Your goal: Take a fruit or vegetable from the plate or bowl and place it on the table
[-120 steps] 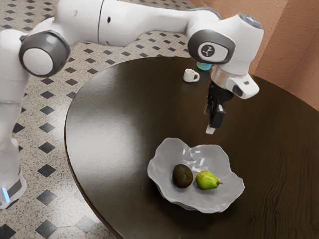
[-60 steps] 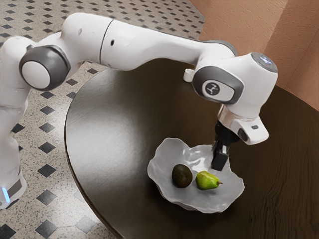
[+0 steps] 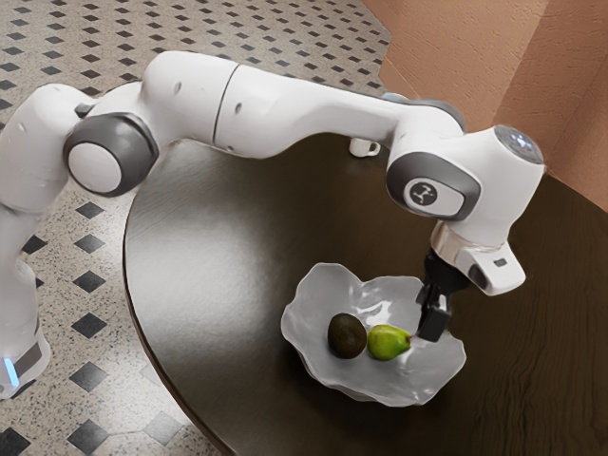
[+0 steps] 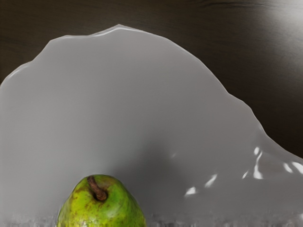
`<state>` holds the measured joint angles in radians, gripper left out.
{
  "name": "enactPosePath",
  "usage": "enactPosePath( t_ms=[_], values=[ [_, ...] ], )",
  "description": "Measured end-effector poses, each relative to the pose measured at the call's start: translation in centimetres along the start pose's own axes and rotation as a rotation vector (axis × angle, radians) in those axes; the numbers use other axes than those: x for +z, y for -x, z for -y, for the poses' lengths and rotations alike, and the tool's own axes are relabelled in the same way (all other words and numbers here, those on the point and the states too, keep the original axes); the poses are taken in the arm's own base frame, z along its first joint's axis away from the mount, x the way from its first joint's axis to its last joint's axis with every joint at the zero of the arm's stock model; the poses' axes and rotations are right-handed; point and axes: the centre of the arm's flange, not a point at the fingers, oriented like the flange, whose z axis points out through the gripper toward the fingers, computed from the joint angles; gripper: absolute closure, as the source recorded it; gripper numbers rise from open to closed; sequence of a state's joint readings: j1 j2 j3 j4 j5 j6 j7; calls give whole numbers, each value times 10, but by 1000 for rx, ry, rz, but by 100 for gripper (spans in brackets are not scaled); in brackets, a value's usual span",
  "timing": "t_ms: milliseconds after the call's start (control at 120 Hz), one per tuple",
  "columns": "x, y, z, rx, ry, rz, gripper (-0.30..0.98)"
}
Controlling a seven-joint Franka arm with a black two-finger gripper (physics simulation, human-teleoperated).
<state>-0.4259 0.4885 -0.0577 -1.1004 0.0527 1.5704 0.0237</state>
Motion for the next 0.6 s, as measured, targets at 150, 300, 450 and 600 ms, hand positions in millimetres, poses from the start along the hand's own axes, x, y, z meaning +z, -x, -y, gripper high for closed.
enactPosePath(
  t_ms=[150,300,450,600],
  values=[
    [6,11,4,-9,-6,31,0],
    [13,19,-1,-5,-8,56,0],
    [14,28,8,-37,-18,72,0],
    [26,36,21,-69,0,103,0]
  ],
)
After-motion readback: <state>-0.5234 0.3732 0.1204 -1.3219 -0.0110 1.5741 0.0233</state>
